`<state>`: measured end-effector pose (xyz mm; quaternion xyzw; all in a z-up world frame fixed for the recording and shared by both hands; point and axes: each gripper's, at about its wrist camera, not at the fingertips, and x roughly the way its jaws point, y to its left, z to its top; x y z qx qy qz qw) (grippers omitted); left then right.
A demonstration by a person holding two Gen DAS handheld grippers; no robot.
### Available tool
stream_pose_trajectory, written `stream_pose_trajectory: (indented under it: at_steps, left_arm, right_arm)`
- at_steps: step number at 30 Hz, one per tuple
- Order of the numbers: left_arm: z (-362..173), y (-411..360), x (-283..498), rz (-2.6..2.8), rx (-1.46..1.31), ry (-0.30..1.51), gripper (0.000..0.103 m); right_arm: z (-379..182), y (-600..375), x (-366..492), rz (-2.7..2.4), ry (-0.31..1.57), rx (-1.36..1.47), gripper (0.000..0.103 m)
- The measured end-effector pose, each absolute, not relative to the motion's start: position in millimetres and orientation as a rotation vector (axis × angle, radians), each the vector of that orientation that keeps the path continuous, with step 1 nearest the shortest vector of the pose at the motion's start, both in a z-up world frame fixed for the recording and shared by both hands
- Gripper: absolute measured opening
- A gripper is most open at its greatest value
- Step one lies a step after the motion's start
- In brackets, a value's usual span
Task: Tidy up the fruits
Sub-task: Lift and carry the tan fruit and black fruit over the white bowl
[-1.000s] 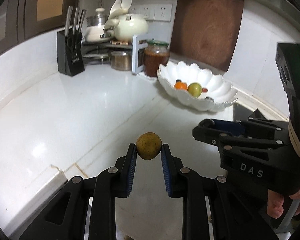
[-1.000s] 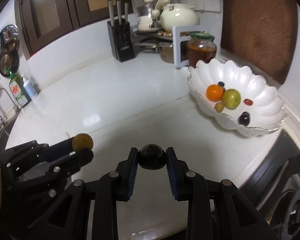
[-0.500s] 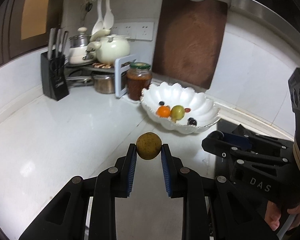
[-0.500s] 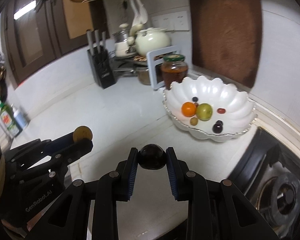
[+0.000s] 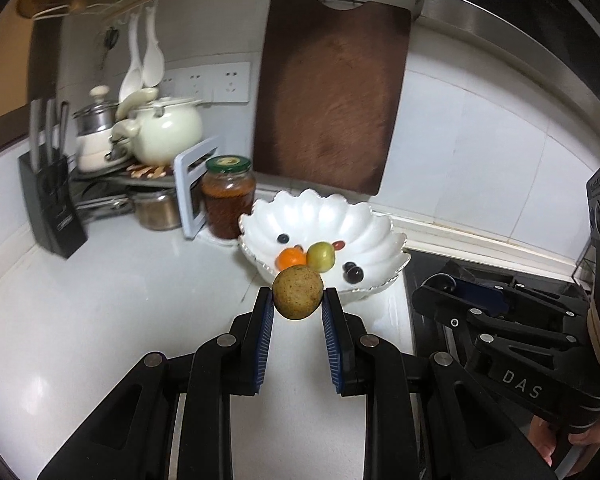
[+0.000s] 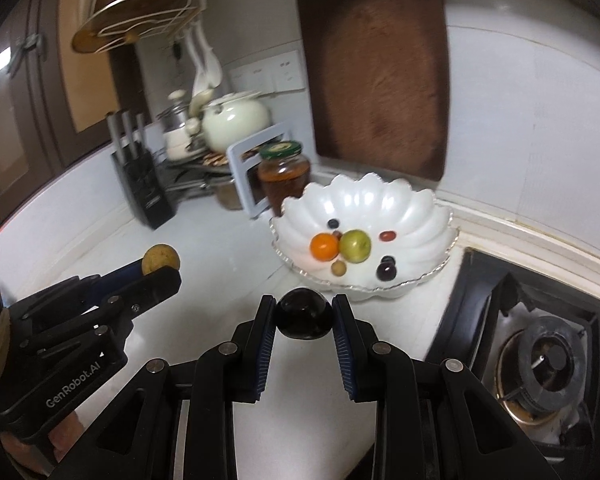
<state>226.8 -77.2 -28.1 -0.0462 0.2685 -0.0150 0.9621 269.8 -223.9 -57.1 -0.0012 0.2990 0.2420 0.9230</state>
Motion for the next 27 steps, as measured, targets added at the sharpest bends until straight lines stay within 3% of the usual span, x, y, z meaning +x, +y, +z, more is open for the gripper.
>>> stream_pose_trajectory:
  at_steps: [27]
  left_arm:
    - [6.9,-57.7,322.5,-0.231,0.013,0.478,0.025]
  right_arm:
    - [-27.2,-211.4,326.1,0.198,0.538,0.100,0.030]
